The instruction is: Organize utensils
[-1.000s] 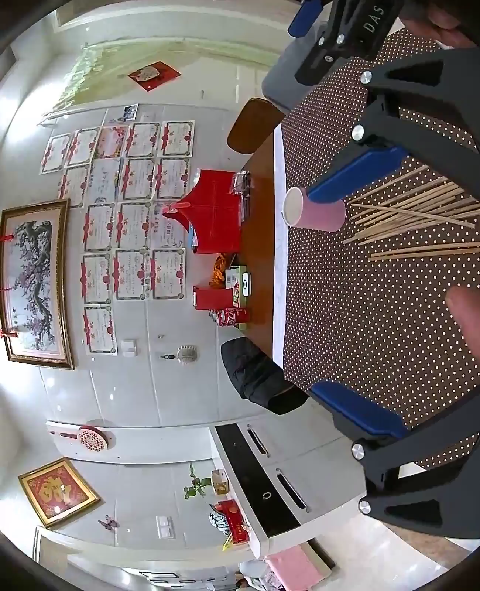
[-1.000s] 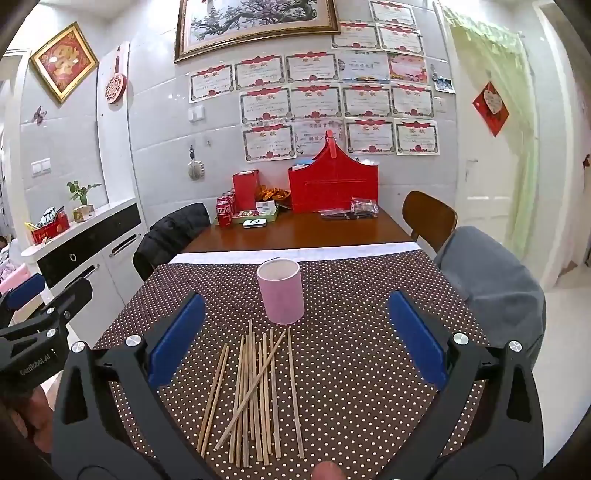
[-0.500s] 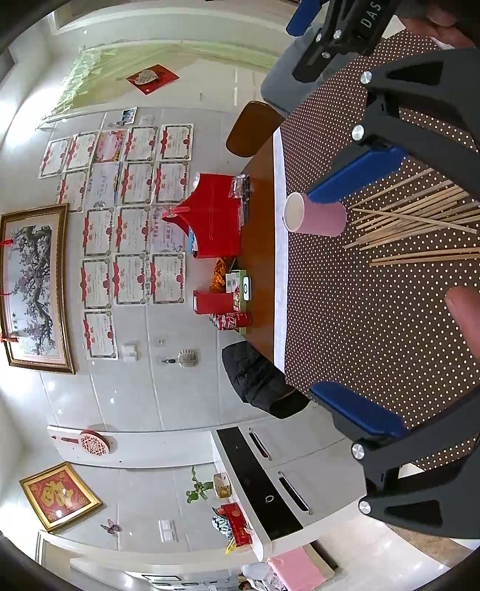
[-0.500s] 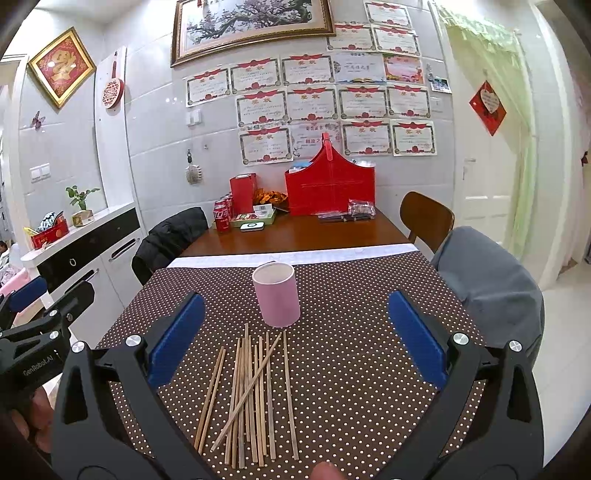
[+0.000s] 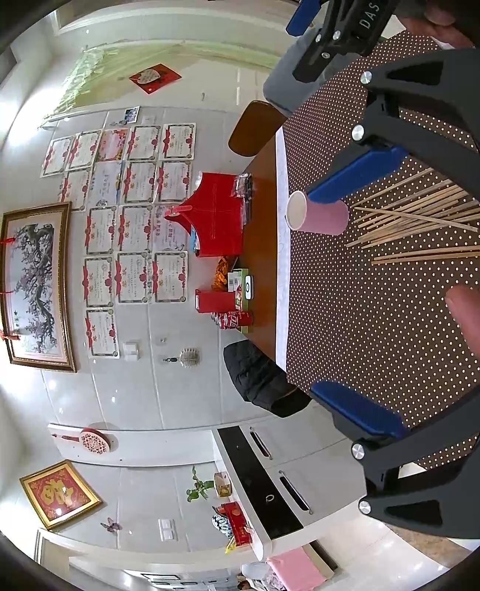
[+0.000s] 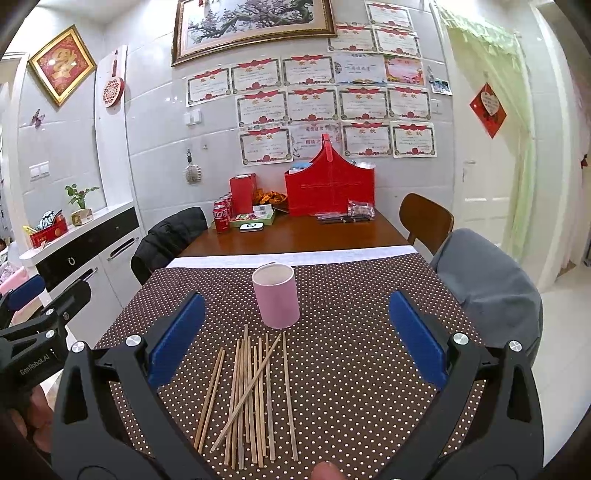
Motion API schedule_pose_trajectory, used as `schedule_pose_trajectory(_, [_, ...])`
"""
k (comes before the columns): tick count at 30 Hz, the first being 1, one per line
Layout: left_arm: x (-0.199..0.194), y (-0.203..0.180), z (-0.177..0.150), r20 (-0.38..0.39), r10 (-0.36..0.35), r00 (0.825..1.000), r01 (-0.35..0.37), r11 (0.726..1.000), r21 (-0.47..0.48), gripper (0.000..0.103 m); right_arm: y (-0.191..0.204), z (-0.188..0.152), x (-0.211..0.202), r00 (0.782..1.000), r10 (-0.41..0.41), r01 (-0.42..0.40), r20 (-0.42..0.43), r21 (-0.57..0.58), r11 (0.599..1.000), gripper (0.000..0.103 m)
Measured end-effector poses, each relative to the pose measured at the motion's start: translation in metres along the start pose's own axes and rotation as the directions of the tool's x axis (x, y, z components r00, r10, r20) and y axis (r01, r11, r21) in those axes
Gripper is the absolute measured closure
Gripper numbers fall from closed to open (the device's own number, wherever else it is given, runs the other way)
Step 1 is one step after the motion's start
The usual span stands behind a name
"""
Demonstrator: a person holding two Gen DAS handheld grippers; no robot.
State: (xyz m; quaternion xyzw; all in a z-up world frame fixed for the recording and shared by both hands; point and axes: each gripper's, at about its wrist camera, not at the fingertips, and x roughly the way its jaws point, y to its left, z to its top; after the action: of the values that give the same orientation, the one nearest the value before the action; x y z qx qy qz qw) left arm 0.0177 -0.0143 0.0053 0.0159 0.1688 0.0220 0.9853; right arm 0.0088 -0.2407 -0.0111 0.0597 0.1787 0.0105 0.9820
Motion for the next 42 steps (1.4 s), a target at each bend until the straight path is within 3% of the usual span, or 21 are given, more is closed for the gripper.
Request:
schedule_pose_trajectory(16, [0.002,-0.001,0.000,-0.006,0.006,1.000,-0.006,1.000,-0.012,0.007,0.000,-0.004,0.007,1.000,-0.004,0.004,-0.012,-0.015,1.000,0.005])
schedule_pose_trajectory(27, [0.047,-0.003,-0.022,-0.115,0.003,0.993,-0.003,1.000,0.003,0.007,-0.009,-0.017,0.047,0.994,-0.020,0.019,-0.109,-0.014,1.000,0.005])
schedule_pose_trajectory(33, [0.084,0.001,-0.055,-0.231,0.023,0.973,-0.016,0.999,0.030,0.007,-0.014,-0.039,0.084,0.975,-0.023,0.017,-0.221,-0.029,0.999,0.005])
schedule_pose_trajectory(42, [0.137,-0.001,-0.115,-0.408,0.045,0.912,-0.012,0.996,0.083,0.007,-0.022,-0.078,0.133,0.927,-0.033,0.014,-0.374,-0.051,0.999,0.005])
